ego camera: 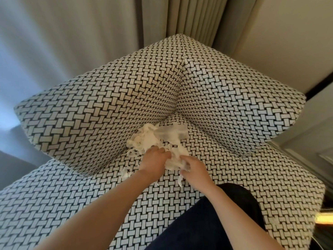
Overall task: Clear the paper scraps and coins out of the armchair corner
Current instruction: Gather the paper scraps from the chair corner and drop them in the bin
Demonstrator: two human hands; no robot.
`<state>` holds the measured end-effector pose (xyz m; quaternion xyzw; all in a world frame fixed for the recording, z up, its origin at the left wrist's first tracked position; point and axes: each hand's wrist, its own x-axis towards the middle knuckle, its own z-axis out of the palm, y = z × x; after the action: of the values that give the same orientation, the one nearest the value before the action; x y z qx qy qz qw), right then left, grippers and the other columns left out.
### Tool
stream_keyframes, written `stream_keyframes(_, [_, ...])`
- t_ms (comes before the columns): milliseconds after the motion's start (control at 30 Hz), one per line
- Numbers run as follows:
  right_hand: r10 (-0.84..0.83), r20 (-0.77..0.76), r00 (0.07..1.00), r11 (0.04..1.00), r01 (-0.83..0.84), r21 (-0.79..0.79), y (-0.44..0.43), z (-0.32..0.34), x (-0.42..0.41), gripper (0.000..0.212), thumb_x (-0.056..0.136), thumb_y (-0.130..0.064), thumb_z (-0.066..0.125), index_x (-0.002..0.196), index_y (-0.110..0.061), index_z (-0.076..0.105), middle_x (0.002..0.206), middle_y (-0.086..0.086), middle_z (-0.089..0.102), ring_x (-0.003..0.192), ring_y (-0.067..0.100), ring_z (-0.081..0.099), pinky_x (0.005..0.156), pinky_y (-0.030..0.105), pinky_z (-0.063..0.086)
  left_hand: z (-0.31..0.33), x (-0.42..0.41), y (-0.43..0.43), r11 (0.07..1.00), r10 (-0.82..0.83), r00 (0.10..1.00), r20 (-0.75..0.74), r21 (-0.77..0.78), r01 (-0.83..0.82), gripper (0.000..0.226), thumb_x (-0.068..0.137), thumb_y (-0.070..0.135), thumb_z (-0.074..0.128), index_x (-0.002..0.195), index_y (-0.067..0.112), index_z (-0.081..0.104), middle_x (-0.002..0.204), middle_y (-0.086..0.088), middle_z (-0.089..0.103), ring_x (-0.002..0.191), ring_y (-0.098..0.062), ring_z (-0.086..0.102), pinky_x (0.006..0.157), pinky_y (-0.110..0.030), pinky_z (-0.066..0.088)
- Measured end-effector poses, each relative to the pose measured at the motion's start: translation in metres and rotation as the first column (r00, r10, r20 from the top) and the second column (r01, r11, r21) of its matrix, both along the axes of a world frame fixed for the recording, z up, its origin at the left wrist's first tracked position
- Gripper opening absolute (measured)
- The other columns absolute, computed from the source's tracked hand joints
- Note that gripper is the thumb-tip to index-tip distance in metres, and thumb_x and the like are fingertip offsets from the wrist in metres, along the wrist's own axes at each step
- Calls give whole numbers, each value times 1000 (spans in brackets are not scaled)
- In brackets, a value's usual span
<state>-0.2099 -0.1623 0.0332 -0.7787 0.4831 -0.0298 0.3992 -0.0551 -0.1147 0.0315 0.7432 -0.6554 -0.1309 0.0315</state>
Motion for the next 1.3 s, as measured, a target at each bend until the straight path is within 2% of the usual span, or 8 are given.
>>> stream_keyframes(200, [-49, -70, 996, 996, 44, -78, -15, 5, -3, 33, 83, -32, 63, 116, -35, 59, 119, -7, 60, 90, 15, 55, 88, 36, 51, 18, 24, -3, 985, 55, 998, -12, -162, -57, 30, 86, 9, 50, 108, 23, 63, 120, 6, 53, 118, -16, 38, 105, -31, 29])
stream_keyframes(367, [-129, -74, 989, 984, 118, -135, -24, 11, 1, 26, 78, -40, 67, 103, -40, 59, 126, -4, 50, 121, 22, 39, 96, 32, 30, 36, 33, -28, 957, 73, 993, -96, -274, -97, 28, 86, 13, 54, 112, 24, 57, 141, 2, 37, 135, -20, 23, 114, -38, 20])
stream_keyframes(533, [-159, 80, 984, 987, 161, -14, -31, 28, 16, 41, 82, -22, 65, 119, -39, 58, 153, 5, 19, 142, 24, 9, 112, 41, 13, 30, 54, -55, 980, 200, 977, -70, 6, -200, 53, 86, 21, 57, 135, 34, 43, 158, -7, 6, 144, -30, -1, 116, -49, 4])
stream_keyframes(767, [-199, 161, 967, 962, 161, 219, -42, 20, 43, 50, 84, -22, 65, 129, -39, 51, 158, 2, 8, 144, 21, 9, 114, 39, 20, 9, 53, -49, 885, 444, 894, -49, 179, -430, 78, 83, 30, 57, 144, 4, 18, 145, -20, 30, 134, -34, 28, 112, -42, 27])
stream_keyframes(967, [-172, 175, 969, 948, 114, 296, -40, 16, 55, 64, 87, -23, 63, 144, -20, 36, 155, -2, 18, 141, 15, 20, 113, 34, 22, 6, 56, -49, 854, 485, 873, 42, 191, -484, 49, 83, 25, 53, 126, 4, 43, 123, -13, 55, 113, -27, 52, 96, -36, 44])
stream_keyframes(1067, [-161, 239, 958, 968, 106, 227, -36, 15, 55, 56, 87, -20, 62, 140, -17, 43, 150, -3, 31, 133, 9, 31, 107, 25, 27, 5, 60, -45, 887, 434, 888, 151, 100, -450, 38, 86, 10, 49, 123, 12, 52, 114, -7, 60, 105, -22, 56, 91, -32, 44])
stream_keyframes(1200, [-138, 301, 944, 990, 127, 57, -33, 14, 51, 38, 90, -17, 60, 128, -15, 57, 136, -6, 50, 117, -4, 37, 91, 2, 23, -7, 63, -37, 889, 458, 886, 73, -20, -458, 34, 88, 2, 50, 118, 14, 60, 103, -6, 64, 94, -21, 61, 75, -28, 50])
stream_keyframes(1300, [-43, 309, 950, 989, 85, -125, -28, 14, 45, 23, 88, -15, 61, 111, -16, 68, 118, -10, 61, 119, 2, 43, 104, 15, 29, -16, 66, -24, 901, 417, 908, 32, -146, -408, 46, 87, 1, 49, 126, 24, 57, 95, -2, 66, 87, -20, 60, 71, -29, 50])
